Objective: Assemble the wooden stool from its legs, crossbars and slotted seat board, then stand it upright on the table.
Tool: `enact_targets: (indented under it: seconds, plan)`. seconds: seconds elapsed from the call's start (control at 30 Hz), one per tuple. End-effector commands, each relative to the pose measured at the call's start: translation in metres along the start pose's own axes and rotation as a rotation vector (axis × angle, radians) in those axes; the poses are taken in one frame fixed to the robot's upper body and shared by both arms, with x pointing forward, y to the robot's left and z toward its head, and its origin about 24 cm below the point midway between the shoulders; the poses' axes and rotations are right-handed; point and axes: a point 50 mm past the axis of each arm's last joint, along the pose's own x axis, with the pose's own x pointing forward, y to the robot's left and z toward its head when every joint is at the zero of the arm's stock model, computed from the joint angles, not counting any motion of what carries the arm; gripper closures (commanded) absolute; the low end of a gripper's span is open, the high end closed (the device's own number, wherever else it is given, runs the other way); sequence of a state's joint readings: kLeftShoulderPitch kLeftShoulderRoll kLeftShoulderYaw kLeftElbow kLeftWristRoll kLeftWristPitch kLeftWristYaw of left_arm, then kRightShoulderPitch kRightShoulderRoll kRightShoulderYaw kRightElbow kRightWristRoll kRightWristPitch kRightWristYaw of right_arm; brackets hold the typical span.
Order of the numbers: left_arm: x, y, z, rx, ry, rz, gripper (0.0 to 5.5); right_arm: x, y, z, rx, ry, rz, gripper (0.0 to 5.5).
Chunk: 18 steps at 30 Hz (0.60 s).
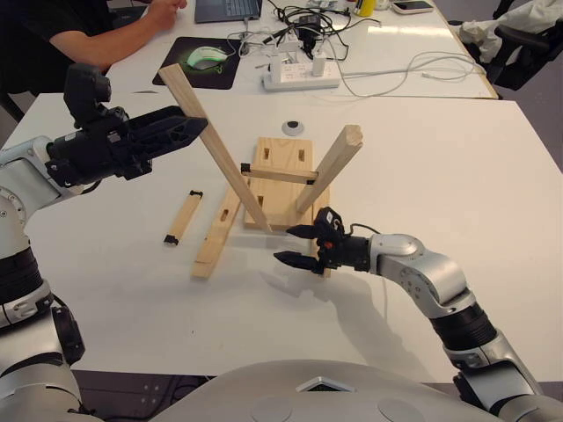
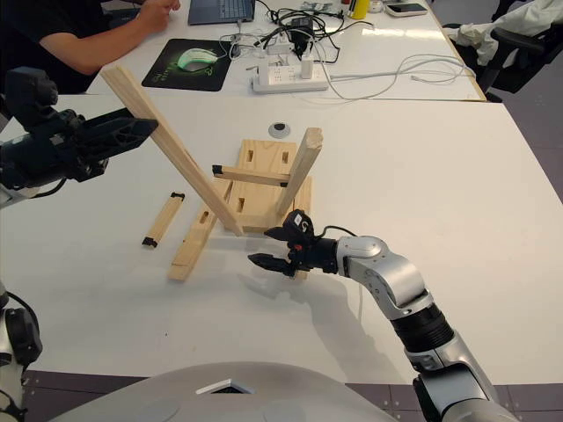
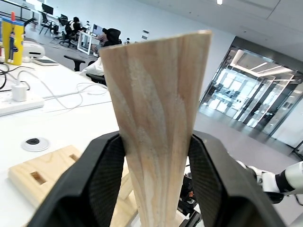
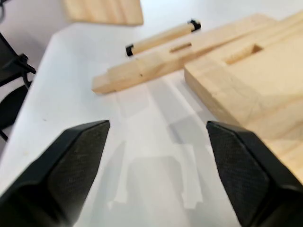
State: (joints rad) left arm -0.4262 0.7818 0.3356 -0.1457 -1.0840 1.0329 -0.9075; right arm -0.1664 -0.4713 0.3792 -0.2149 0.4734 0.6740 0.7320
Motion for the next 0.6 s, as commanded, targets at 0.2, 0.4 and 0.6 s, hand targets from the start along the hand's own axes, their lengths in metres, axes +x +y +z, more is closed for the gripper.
enact_targets:
  seconds: [0.2,0.4,0.6]
  plan:
    - [-0.005,0.008,-0.008,0.154,0.061,0.130,3.48,0.011,-0.015,0.007,-0.052,0.049,-0.126,1.71]
    - [-0.005,0.015,-0.010,0.224,0.027,0.176,3.48,0.000,-0.030,0.002,-0.070,0.114,-0.214,1.71]
    - [-0.009,0.020,-0.007,0.268,-0.029,0.218,3.48,-0.016,-0.046,0.008,-0.069,0.123,-0.255,1.71]
